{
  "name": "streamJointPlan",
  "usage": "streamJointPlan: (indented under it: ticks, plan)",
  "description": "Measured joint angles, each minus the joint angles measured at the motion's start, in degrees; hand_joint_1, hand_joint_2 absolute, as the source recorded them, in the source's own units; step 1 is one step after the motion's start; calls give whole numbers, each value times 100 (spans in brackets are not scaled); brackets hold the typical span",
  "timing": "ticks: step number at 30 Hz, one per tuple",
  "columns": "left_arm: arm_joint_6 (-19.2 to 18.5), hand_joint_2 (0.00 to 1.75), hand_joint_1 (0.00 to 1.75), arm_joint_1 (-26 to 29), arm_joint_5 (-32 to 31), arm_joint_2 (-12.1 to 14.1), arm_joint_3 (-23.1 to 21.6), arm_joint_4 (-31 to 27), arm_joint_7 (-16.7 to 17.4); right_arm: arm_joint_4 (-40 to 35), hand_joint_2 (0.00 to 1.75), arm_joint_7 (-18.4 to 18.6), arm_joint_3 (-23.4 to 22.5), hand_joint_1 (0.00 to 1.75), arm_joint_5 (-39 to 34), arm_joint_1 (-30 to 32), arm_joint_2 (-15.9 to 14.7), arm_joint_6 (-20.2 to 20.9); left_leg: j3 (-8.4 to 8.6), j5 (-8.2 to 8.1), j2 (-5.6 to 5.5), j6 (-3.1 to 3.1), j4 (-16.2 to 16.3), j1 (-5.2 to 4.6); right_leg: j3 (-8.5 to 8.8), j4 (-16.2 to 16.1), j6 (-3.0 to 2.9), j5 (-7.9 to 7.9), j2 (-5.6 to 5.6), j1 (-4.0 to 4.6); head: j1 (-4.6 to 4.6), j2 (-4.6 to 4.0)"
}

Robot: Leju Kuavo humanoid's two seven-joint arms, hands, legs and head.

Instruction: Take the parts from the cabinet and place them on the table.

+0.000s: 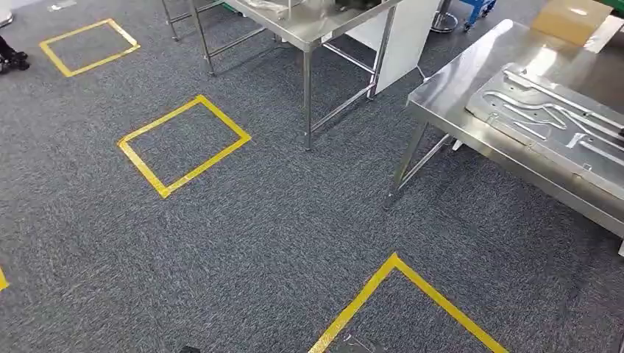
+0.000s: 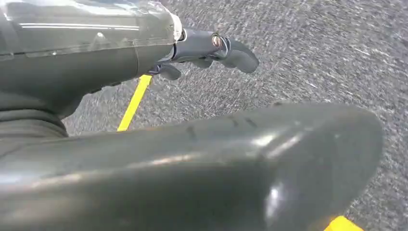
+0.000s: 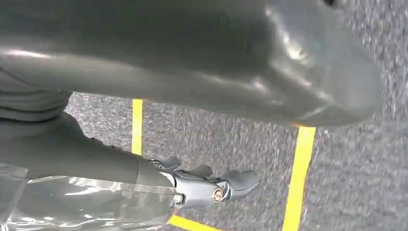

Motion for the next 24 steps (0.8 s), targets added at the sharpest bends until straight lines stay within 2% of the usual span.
streamJointPlan:
  ticks: [1,2,3,4,5,6,7,9,10,11,12,14,15,16,17,18,19,20,21,22,24]
  plan:
    - [2,0,0,13,11,0,0,0,-9,6,0,11,2,0,11,16,0,0,6,0,-57,-1,3,0,0,-31,-4,116,1,-1,0,0]
    - [2,0,0,18,11,0,2,0,-13,9,0,22,2,0,22,26,0,-2,12,-1,-123,-3,10,0,121,-313,-13,335,5,-2,0,0]
    - [2,0,0,14,-5,-4,2,0,-13,11,0,57,2,0,33,30,0,-2,17,-3,-190,-9,23,2,346,-797,-26,623,26,-6,0,0]
    - [2,0,0,6,-24,-15,2,0,-13,13,0,74,2,0,35,35,0,-2,21,-10,-255,-26,41,4,611,-1359,-48,904,129,-13,0,0]
    - [2,0,0,-1,-44,-20,2,0,-13,18,0,96,2,0,37,48,-11,0,9,-16,-302,-47,54,6,761,-1688,-78,903,393,-19,0,0]
    - [0,0,0,-17,-46,-24,2,0,-11,24,0,107,2,0,37,56,-15,0,-20,-26,-360,-91,93,-25,757,-1742,-80,915,368,-10,0,0]
    - [0,0,0,-17,-59,-24,2,0,-9,26,0,122,2,0,37,67,-15,0,-38,-8,-388,-124,82,-1,746,-1725,-94,919,314,8,-2,0]
    - [-4,0,0,0,-66,-24,0,0,15,35,0,186,2,0,37,104,-20,7,-41,13,-460,-203,43,23,757,-1737,-164,935,245,34,0,0]
    - [-4,0,0,2,-68,-15,0,0,26,37,0,197,2,0,37,119,-13,7,-58,-13,-483,-236,65,9,776,-1808,-224,977,178,-36,-2,0]
    - [-2,0,0,6,-68,-15,0,0,26,39,0,214,2,0,37,129,-17,7,-109,-124,-268,-251,212,1,797,-1830,-256,983,131,-23,-2,0]
    - [-2,0,0,-8,-76,-15,0,0,31,39,0,229,2,0,39,146,-17,24,-272,-335,-109,-265,563,5,795,-1830,-291,980,77,-11,-2,0]
    - [0,0,0,-18,-92,-15,0,0,31,50,0,271,2,0,44,208,-22,42,-723,-778,24,-315,1523,30,799,-1829,-320,960,-77,18,-2,0]
    - [2,0,0,-3,-94,-17,0,0,31,59,0,291,2,0,46,233,-33,42,-876,-869,42,-334,1845,42,798,-1827,-326,955,-138,26,-2,0]
    - [2,0,0,22,-96,-18,0,0,28,66,0,293,2,0,46,251,-37,39,-898,-820,57,-343,1894,58,802,-1827,-320,950,-192,31,-2,0]
    - [7,0,0,43,-94,-17,0,0,24,68,0,282,2,0,50,259,-37,39,-770,-645,81,-348,1652,66,809,-1824,-315,941,-243,33,-2,0]
    - [15,0,0,50,-88,-17,0,0,20,68,0,251,2,0,63,261,-37,42,-514,-393,120,-342,1175,67,825,-1821,-300,930,-291,32,-2,0]
    - [20,0,0,44,-81,-17,0,0,11,68,0,230,2,0,81,259,-37,44,-197,-140,206,-322,582,66,848,-1819,-283,917,-340,32,-2,0]
    - [30,0,0,30,-75,-17,0,0,2,68,0,207,4,0,90,258,-37,44,40,-68,432,-287,107,47,871,-1817,-258,898,-388,45,-2,0]
    - [33,0,0,9,-68,-17,0,0,-2,68,0,183,4,0,103,253,-37,46,68,-110,524,-226,52,-15,868,-1800,-221,878,-425,91,-2,0]
    - [37,0,0,3,-68,-20,0,0,-4,68,0,173,7,0,111,247,-37,63,47,-92,435,-196,59,-16,864,-1806,-196,885,-454,81,-2,0]
    - [44,0,0,33,-68,-17,2,0,-4,68,0,168,15,0,146,240,-22,72,10,-86,336,-145,54,-40,891,-1832,-141,888,-547,63,-2,0]
